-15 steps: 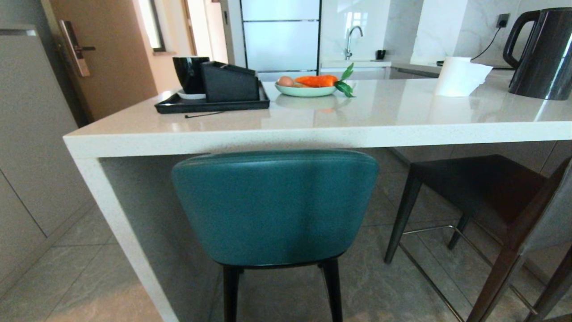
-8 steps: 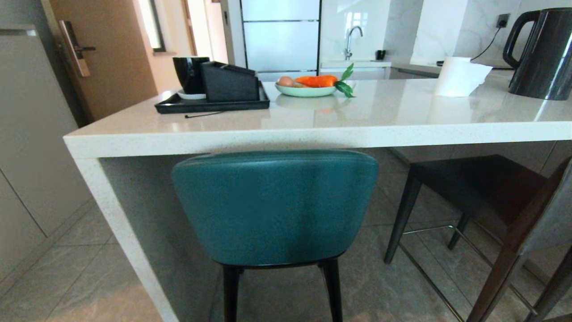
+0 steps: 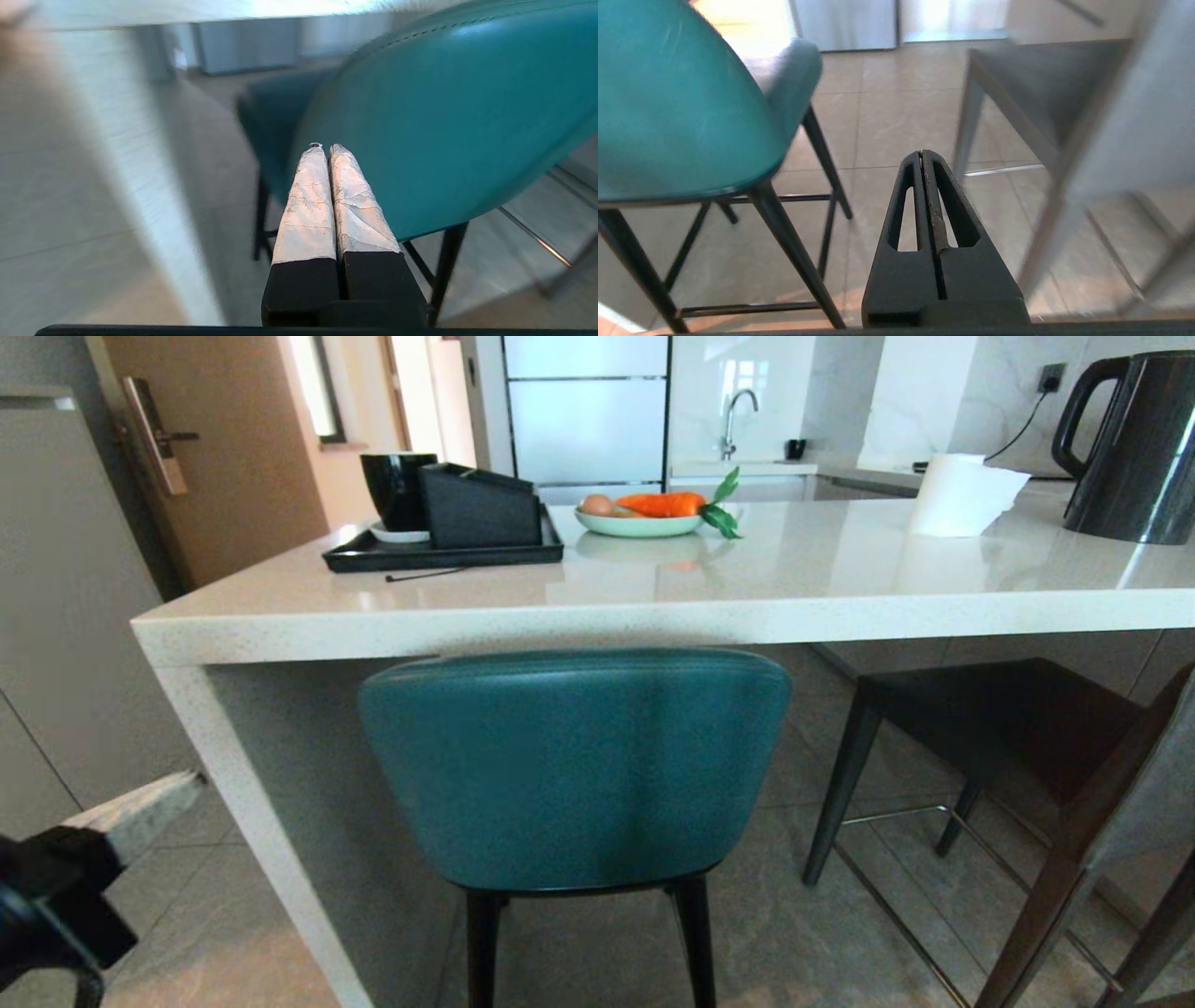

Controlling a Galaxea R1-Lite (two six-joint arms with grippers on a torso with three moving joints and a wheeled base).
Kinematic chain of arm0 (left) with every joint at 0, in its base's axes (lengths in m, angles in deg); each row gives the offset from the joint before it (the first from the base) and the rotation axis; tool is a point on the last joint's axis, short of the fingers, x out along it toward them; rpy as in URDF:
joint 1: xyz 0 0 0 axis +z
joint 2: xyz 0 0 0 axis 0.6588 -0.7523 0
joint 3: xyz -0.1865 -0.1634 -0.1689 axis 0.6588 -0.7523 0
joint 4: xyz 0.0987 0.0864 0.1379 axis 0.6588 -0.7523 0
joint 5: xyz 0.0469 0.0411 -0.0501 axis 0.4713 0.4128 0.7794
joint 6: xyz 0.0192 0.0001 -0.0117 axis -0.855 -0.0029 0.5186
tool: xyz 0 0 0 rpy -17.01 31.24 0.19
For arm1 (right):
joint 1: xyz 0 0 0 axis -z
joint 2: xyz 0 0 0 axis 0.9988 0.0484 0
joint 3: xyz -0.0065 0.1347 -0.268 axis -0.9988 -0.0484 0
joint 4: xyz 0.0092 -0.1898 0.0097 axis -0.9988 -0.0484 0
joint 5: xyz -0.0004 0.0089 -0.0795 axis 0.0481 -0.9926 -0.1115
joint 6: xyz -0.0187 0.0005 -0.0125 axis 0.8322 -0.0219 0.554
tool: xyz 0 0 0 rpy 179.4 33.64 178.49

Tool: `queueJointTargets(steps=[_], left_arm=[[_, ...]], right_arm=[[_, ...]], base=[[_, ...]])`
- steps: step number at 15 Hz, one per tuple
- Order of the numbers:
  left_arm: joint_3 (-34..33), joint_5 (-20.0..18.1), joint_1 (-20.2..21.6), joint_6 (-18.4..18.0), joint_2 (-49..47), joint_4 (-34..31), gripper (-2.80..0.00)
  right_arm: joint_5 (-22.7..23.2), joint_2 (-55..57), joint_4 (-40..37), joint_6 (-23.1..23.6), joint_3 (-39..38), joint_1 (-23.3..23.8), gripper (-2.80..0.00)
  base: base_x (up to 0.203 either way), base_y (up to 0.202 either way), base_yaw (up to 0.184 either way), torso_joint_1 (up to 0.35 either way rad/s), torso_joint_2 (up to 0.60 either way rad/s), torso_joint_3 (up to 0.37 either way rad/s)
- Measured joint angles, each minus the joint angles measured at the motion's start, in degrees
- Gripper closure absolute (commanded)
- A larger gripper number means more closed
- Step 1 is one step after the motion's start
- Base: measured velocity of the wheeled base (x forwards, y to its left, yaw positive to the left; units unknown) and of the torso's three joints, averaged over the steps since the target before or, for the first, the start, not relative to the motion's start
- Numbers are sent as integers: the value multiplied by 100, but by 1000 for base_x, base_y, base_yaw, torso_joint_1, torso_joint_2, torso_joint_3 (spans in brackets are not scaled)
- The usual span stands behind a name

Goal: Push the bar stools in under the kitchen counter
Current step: Pull the blue chair out from under the dining table

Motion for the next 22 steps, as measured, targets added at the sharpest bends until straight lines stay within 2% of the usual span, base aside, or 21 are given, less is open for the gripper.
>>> queueJointTargets(steps=[5,8,10,13,18,22], left_arm=[[-410,-9,-409,15,-2518,2424,0],[-850,18,-401,4,-3890,4047,0],[-988,60,-344,18,-4600,4784,0],[-874,63,-161,54,-5147,5014,0],[-349,63,-61,24,-5562,5018,0],[161,85,-28,13,-5806,5020,0]], right_arm=[[342,1971,1405,-96,64,-324,0],[341,2898,2174,-99,100,-518,0],[291,3511,2751,-99,117,-695,0],[86,4246,3519,-127,218,-1033,0],[-279,4927,3743,-356,741,-1518,0],[-537,5448,4264,-425,1044,-1664,0]], base=[[0,0,0,0,0,0],[0,0,0,0,0,0],[0,0,0,0,0,0],[0,0,0,0,0,0],[0,0,0,0,0,0],[0,0,0,0,0,0]])
